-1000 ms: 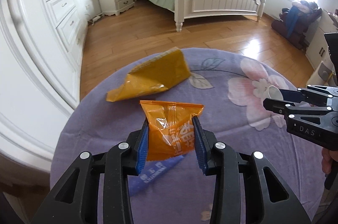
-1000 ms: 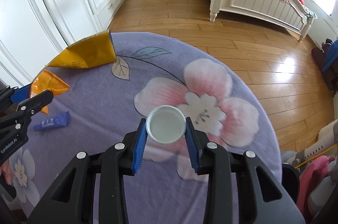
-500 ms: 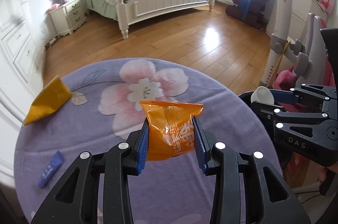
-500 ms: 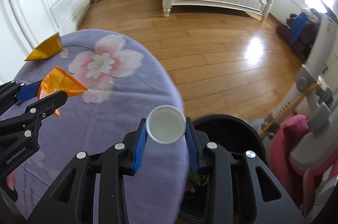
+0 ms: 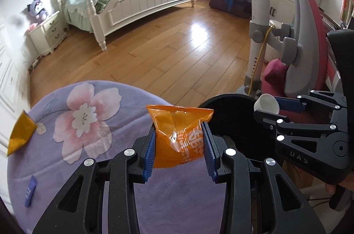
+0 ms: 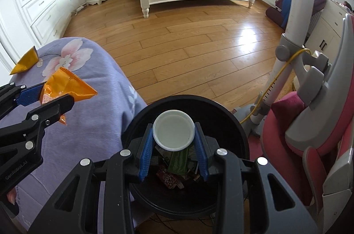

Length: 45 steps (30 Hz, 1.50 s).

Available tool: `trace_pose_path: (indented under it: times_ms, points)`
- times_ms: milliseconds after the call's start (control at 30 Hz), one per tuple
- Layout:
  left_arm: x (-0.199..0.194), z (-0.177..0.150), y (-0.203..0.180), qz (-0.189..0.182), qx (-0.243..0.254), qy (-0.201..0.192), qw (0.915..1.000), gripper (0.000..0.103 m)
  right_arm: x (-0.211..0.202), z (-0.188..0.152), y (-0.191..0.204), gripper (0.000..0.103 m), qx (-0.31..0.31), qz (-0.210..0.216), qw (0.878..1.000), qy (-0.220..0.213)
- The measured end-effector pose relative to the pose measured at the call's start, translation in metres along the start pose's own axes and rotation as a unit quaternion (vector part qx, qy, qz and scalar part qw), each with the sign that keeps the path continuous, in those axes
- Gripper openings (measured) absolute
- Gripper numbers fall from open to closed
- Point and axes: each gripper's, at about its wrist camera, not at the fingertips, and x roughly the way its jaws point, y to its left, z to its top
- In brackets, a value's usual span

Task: Collect trash
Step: 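Carry the orange wrapper and white cup over the black bin, then open both grippers to drop the wrapper and cup into the bin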

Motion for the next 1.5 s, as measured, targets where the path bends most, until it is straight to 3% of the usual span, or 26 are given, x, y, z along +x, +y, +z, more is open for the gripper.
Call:
trace_pose_path:
  times_ms: [567, 1200, 1433, 1500]
  points:
    - [0.035, 0.017, -0.059, -0.022, 0.038, 0.018, 0.9989, 0.038, 0.014, -0.014, -0.049, 0.035, 0.033, -0.012, 0.999, 0.014]
    - [0.067, 0.024, -0.082, -0.029, 0.044, 0.045, 0.9976, 0.043, 0.032, -0.023, -0.078, 0.035, 0.056, -0.025, 0.998, 0.031]
    - [0.070, 0.026, -0.083, -0.028, 0.034, 0.050, 0.9978, 0.048, 0.034, -0.022, -0.076, 0.038, 0.053, -0.027, 0.998, 0.037]
    - [0.069, 0.026, -0.083, -0.028, 0.034, 0.050, 0.9978, 0.049, 0.034, -0.022, -0.077, 0.050, 0.055, -0.028, 0.997, 0.037]
